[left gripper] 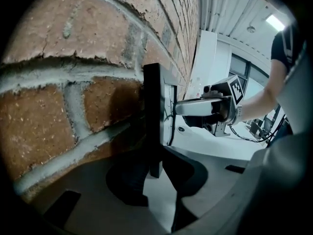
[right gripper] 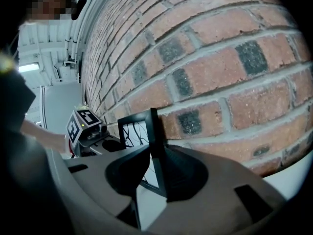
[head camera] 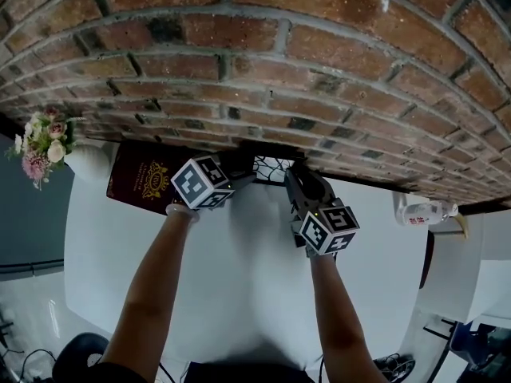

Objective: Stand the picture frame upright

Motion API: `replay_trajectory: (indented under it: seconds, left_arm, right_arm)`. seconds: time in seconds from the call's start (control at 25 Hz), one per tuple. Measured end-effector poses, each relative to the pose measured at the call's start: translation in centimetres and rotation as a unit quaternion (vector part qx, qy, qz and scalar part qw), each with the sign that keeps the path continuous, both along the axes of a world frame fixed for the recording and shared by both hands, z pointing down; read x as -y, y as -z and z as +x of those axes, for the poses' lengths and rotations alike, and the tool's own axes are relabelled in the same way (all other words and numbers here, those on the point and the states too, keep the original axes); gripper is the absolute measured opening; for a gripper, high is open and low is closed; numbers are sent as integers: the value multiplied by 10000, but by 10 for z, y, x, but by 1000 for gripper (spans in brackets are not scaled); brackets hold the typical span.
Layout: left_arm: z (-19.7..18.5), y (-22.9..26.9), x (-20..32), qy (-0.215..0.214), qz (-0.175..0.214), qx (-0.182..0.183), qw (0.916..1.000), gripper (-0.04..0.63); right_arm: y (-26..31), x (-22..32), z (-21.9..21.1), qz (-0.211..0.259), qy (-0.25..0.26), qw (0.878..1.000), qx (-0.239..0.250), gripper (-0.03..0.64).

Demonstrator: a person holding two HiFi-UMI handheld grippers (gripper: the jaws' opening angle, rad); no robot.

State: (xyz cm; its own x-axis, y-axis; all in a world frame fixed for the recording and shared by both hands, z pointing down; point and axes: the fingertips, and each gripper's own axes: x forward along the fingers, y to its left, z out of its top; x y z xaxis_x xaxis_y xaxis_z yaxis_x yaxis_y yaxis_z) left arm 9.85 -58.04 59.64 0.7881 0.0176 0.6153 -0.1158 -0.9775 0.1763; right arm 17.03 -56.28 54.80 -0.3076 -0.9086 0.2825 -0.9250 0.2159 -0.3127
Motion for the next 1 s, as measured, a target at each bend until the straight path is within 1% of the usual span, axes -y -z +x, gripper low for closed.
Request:
replay_trajectory:
  seconds: [0.16,0.32,0.4,0.44,0.64,0.8,0.88,1.0]
  left_arm:
    - [3,-1,7,70,28,-34,10000,95]
    - [5,0,11,246,-176,-171,9994,100]
    - [4,-2,13,355,-259,-158,9989,108]
    - [2,-3,14,413,-240,-120,9988,122]
    - [-9,-8,17,518,139,187,9984,191]
    - [-16,2,21,749,466,92,9961,195]
    - [-20,11,24,1012,622,-4,9929,195]
    - [-29,26,26,1448,842,-134,9858,193]
  right_arm:
    - [0,5,3,24,-88,10000,-12,95]
    - [-3,9,5,-17,-163,9998,88,95]
    - [-4,10,5,-35,-168,9998,114,97]
    - [-4,11,5,-32,-166,9998,115,97]
    - [-4,11,5,-10,-219,9997,92,98]
    - [-4,11,6,-8,-291,9995,100,100]
    - [-5,10,6,-25,-309,9995,86,101]
    - [-5,11,6,-46,-329,9994,19,101]
